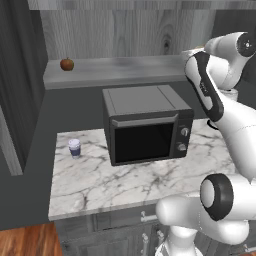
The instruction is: Pick the cans from the counter and place them in their designated side in the cabinet.
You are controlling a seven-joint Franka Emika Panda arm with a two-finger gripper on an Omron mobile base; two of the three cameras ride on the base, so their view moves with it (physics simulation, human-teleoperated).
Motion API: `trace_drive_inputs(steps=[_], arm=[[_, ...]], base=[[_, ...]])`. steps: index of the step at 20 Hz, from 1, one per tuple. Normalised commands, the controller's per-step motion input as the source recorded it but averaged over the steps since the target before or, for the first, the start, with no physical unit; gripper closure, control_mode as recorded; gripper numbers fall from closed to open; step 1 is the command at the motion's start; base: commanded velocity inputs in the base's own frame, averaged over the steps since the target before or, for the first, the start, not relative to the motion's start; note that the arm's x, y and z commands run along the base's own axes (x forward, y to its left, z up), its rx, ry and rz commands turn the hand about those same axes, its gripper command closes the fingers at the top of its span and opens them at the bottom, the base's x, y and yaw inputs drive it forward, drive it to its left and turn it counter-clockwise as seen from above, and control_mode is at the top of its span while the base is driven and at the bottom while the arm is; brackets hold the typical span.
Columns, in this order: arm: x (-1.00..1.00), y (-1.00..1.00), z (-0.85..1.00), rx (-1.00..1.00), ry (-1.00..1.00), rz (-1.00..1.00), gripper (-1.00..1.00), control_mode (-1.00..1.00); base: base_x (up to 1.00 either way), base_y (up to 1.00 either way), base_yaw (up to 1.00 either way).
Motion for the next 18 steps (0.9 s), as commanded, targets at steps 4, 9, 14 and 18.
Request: trace_drive_inputs(steps=[4,9,14,18], arm=[[0.25,-0.03,-0.1,0.0,0.02,0.0,1.0,-1.0],[0.21,0.0,-0.11,0.0,0.01,0.0,1.0,-1.0],[0.24,-0.04,-0.05,0.0,0.0,0.0,1.0,-1.0],[0.29,-0.01,-0.02,0.0,0.0,0.0,1.0,-1.0]], base=[[0.0,0.0,0.0],[0.0,0.0,0.0],[0.0,0.0,0.0],[0.0,0.0,0.0]])
